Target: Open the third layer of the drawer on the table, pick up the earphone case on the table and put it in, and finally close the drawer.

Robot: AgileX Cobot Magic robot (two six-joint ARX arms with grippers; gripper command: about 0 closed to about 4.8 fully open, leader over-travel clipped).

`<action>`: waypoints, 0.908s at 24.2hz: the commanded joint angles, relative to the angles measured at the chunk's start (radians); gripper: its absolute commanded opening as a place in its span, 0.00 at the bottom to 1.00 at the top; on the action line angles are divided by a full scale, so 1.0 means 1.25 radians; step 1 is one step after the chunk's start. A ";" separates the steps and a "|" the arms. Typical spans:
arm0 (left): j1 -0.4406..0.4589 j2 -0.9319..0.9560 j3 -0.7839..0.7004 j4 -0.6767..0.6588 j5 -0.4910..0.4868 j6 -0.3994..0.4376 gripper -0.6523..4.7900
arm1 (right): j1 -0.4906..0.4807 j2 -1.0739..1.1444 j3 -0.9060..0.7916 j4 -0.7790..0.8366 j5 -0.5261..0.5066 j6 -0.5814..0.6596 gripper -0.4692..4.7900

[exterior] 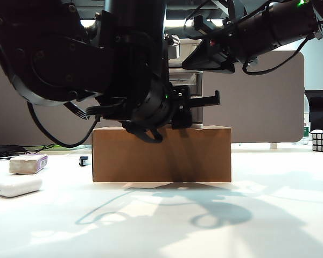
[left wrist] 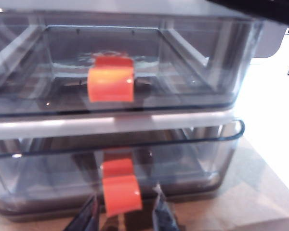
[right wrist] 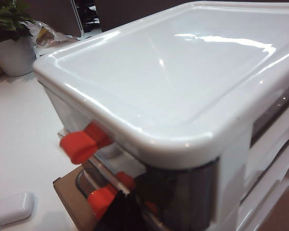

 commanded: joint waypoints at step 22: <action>0.016 -0.002 0.013 0.020 0.020 -0.002 0.36 | 0.001 -0.002 0.005 0.014 -0.004 -0.002 0.08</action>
